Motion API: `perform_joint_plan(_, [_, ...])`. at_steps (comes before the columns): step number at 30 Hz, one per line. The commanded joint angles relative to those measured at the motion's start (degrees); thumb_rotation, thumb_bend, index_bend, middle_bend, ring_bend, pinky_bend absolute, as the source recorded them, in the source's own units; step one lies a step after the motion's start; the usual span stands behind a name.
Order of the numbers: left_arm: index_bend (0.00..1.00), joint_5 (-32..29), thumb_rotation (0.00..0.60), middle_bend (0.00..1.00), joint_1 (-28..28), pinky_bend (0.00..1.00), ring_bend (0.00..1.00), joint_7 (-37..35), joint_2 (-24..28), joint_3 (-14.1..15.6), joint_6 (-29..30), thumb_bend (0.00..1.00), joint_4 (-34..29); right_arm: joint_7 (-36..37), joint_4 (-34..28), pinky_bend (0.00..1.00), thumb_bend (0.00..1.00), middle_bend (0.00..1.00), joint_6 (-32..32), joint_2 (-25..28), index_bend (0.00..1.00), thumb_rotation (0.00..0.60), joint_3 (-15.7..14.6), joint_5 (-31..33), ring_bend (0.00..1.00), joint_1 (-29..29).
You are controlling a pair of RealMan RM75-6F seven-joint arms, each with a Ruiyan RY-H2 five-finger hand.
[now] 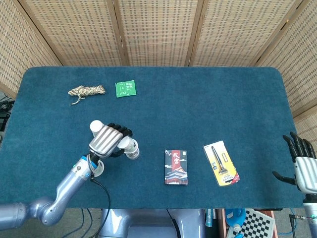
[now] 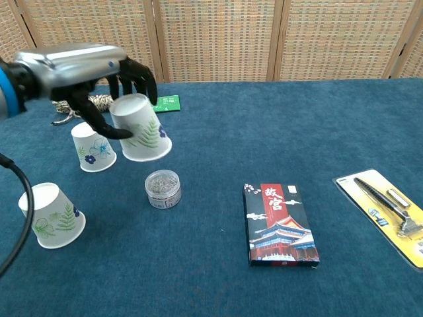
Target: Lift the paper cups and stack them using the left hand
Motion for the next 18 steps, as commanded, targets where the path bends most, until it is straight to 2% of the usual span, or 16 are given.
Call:
perform_joint_plan(1, [0.36,6.89,0.600,0.45,4.14,0.37,0.38,-6.41,9.45,2.67,1.98,0.29,-5.08,-0.81,-0.36,0.00,0.00,0.00,0.11,-0.26,0.00,0.600,-0.18,-0.17,0.00,0.01])
perform_joint_plan(4, [0.36,10.70,0.600,0.45,5.78,0.37,0.38,-11.01,12.46,4.46,2.22,0.29,-5.10,-0.95,-0.38,0.00,0.00,0.00,0.11,-0.30,0.00,0.600,-0.16,-0.08,0.00,0.01])
perform_joint_plan(6, [0.36,14.82,0.600,0.45,7.88,0.37,0.38,-15.39,14.93,6.84,3.27,0.28,-4.22,-0.79,-0.34,0.00,0.00,0.00,-0.01,-0.27,0.00,0.600,-0.07,0.18,0.00,0.03])
perform_joint_plan(12, [0.36,24.27,0.600,0.45,11.15,0.37,0.38,-25.25,17.78,11.48,5.84,0.29,0.18,-0.59,-0.45,0.00,0.00,0.00,0.12,-0.10,0.00,0.600,0.00,0.21,0.00,-0.02])
perform_joint_plan(18, [0.36,28.17,0.600,0.45,13.70,0.37,0.38,-28.50,18.09,14.00,8.22,0.29,4.33,-0.70,-0.62,0.00,0.00,0.00,0.38,-0.06,0.00,0.600,-0.11,-0.04,0.00,-0.13])
